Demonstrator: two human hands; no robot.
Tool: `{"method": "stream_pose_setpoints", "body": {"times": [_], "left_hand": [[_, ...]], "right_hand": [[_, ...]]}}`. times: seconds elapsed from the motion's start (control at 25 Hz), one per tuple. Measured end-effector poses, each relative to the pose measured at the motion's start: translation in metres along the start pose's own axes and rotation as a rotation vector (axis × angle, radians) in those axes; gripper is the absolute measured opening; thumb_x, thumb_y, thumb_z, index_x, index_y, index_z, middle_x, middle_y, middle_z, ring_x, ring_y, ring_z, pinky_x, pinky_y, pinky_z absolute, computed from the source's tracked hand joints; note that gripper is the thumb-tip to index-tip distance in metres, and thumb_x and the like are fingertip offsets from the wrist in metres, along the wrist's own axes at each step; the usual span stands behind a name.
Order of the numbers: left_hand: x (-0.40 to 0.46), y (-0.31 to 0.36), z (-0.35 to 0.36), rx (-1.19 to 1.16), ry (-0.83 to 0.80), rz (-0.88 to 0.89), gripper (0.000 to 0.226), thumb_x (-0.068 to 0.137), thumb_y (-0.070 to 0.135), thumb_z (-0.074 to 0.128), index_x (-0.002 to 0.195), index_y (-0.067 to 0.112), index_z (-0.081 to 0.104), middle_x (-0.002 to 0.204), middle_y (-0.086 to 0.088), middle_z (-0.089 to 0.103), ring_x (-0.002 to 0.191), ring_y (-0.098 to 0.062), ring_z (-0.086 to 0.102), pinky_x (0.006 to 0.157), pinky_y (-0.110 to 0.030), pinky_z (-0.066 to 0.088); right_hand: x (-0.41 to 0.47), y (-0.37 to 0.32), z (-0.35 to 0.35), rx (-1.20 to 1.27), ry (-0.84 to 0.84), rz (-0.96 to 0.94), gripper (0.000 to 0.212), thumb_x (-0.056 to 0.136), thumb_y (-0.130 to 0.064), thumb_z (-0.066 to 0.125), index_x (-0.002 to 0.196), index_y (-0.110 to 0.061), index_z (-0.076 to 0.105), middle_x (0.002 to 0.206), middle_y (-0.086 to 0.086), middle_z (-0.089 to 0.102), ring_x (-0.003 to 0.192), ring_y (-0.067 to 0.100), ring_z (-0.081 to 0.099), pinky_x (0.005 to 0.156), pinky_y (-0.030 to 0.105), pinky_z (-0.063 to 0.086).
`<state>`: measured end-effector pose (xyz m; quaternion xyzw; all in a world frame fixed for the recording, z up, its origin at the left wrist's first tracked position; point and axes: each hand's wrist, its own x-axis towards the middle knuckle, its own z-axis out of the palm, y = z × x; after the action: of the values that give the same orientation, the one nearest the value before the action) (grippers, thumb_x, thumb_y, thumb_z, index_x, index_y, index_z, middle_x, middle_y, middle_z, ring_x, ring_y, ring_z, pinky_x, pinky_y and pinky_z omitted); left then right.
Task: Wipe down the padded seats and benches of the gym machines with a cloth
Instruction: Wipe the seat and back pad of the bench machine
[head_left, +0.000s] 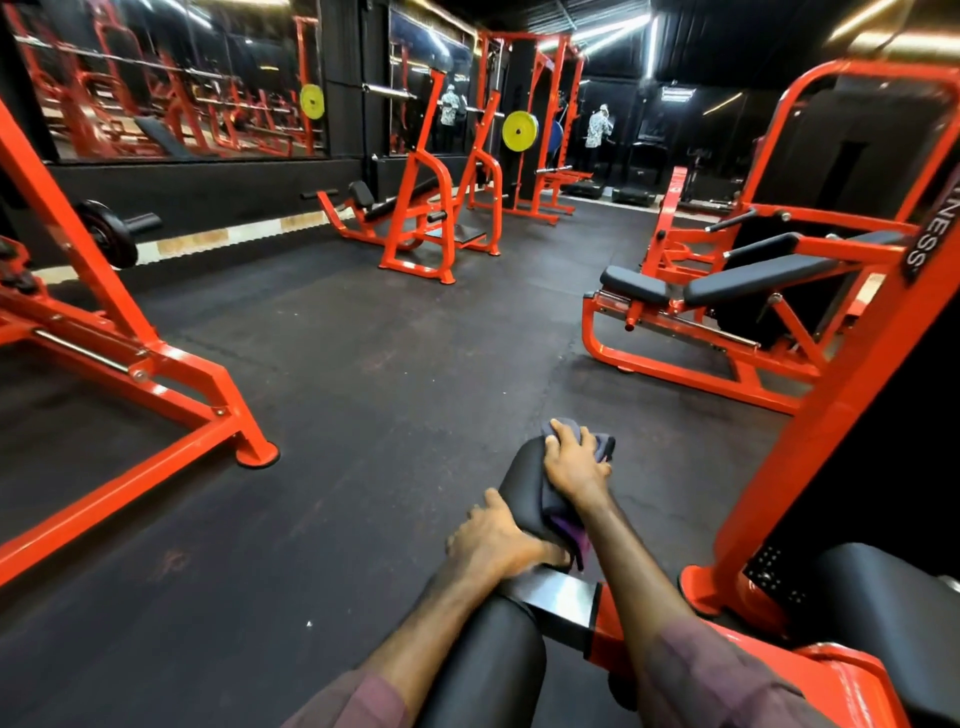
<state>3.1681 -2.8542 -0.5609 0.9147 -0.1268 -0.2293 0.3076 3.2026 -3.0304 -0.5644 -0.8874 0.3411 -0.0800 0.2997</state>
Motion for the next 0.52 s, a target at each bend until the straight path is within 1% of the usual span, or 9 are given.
{"method": "stream_pose_setpoints", "body": {"times": [0.08,0.12,0.16,0.2,0.28,0.36,0.44,0.48,0.52], "left_hand": [[-0.008,0.010,0.006,0.221,0.106,0.068,0.114,0.051,0.077,0.081,0.137,0.017,0.039,0.137,-0.009,0.055,0.129,-0.035,0.058,0.103,-0.050,0.044],[-0.006,0.011,0.010,0.276,0.142,0.108,0.105,0.059,0.074,0.080,0.136,0.017,0.038,0.138,-0.010,0.054,0.129,-0.036,0.058,0.104,-0.052,0.042],[-0.003,0.009,0.009,0.264,0.152,0.138,0.099,0.064,0.072,0.079,0.135,0.017,0.038,0.138,-0.010,0.053,0.128,-0.037,0.058,0.105,-0.053,0.043],[0.001,0.004,0.006,0.188,0.109,0.143,0.100,0.062,0.073,0.080,0.135,0.019,0.038,0.138,-0.009,0.052,0.128,-0.036,0.057,0.105,-0.051,0.045],[0.016,-0.012,-0.009,-0.049,-0.046,0.122,0.111,0.048,0.081,0.086,0.133,0.027,0.042,0.135,-0.004,0.057,0.122,-0.025,0.061,0.102,-0.045,0.052],[0.026,-0.026,-0.021,-0.298,-0.176,0.055,0.111,0.044,0.083,0.089,0.134,0.034,0.045,0.130,0.001,0.065,0.114,-0.017,0.067,0.096,-0.042,0.057],[0.031,-0.029,-0.022,-0.401,-0.249,-0.035,0.111,0.045,0.076,0.095,0.136,0.027,0.053,0.126,0.001,0.072,0.111,-0.019,0.071,0.094,-0.045,0.059],[0.034,-0.028,-0.018,-0.399,-0.288,-0.035,0.106,0.047,0.070,0.097,0.132,0.019,0.060,0.119,0.000,0.076,0.107,-0.021,0.074,0.096,-0.048,0.060],[0.034,-0.023,-0.018,-0.366,-0.296,-0.021,0.096,0.049,0.065,0.098,0.126,0.017,0.065,0.110,-0.001,0.079,0.101,-0.020,0.075,0.096,-0.049,0.061]], "right_hand": [[-0.017,0.010,0.019,-0.066,0.022,-0.089,0.050,0.109,-0.052,0.031,0.159,-0.050,0.030,0.176,0.000,0.005,0.158,0.042,0.014,0.121,0.064,0.018],[-0.031,0.019,0.027,-0.091,0.023,-0.155,0.049,0.108,-0.054,0.030,0.157,-0.052,0.031,0.176,-0.004,0.004,0.159,0.040,0.010,0.121,0.065,0.017],[-0.038,0.027,0.030,-0.093,0.020,-0.215,0.048,0.108,-0.056,0.030,0.156,-0.054,0.034,0.175,-0.008,0.005,0.160,0.038,0.008,0.122,0.064,0.016],[-0.033,0.028,0.026,-0.099,-0.001,-0.238,0.046,0.108,-0.056,0.030,0.154,-0.054,0.037,0.175,-0.011,0.007,0.160,0.036,0.008,0.122,0.064,0.015],[-0.007,0.013,0.007,-0.054,-0.046,-0.190,0.045,0.109,-0.054,0.030,0.152,-0.053,0.042,0.174,-0.009,0.013,0.158,0.038,0.017,0.122,0.061,0.017],[0.010,-0.010,-0.011,-0.064,-0.072,-0.111,0.045,0.108,-0.054,0.028,0.150,-0.052,0.044,0.173,-0.010,0.017,0.153,0.042,0.023,0.120,0.061,0.024],[-0.005,-0.011,-0.006,-0.147,-0.069,-0.177,0.043,0.109,-0.055,0.030,0.149,-0.055,0.044,0.172,-0.017,0.016,0.155,0.043,0.016,0.119,0.067,0.027],[-0.023,-0.003,0.001,-0.183,-0.061,-0.262,0.042,0.109,-0.056,0.031,0.149,-0.056,0.045,0.172,-0.021,0.015,0.157,0.041,0.009,0.119,0.069,0.024],[-0.039,0.007,0.006,-0.185,-0.054,-0.330,0.041,0.109,-0.056,0.032,0.148,-0.056,0.046,0.171,-0.025,0.015,0.159,0.037,0.001,0.120,0.070,0.020]]}}
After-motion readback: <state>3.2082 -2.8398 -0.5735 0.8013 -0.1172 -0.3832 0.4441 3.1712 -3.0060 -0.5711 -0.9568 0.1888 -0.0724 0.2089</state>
